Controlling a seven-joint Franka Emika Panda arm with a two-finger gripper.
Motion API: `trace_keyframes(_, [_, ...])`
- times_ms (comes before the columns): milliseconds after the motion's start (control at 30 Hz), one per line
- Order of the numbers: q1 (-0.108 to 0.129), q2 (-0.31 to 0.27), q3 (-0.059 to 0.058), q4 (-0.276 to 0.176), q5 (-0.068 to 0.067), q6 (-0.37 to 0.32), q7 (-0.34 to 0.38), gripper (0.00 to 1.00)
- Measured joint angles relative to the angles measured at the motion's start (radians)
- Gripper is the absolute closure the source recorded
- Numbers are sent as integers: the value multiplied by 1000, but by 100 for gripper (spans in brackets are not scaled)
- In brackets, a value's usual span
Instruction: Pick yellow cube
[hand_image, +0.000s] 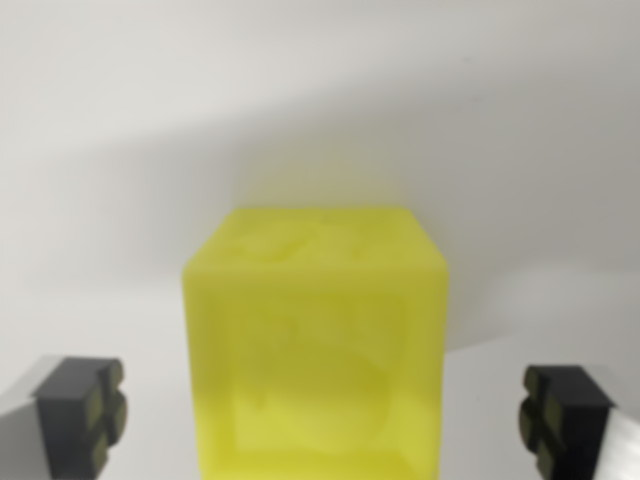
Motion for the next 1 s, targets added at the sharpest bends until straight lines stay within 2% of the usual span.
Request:
trace_keyframes(467, [1, 83, 0, 23, -5, 58, 10, 0])
trace_keyframes(767, [1, 89, 0, 24, -6, 62, 12, 0])
trace_keyframes(800, [1, 89, 0, 24, -6, 62, 12, 100])
trace_keyframes(1000, [1, 73, 0, 20, -6, 52, 12, 100])
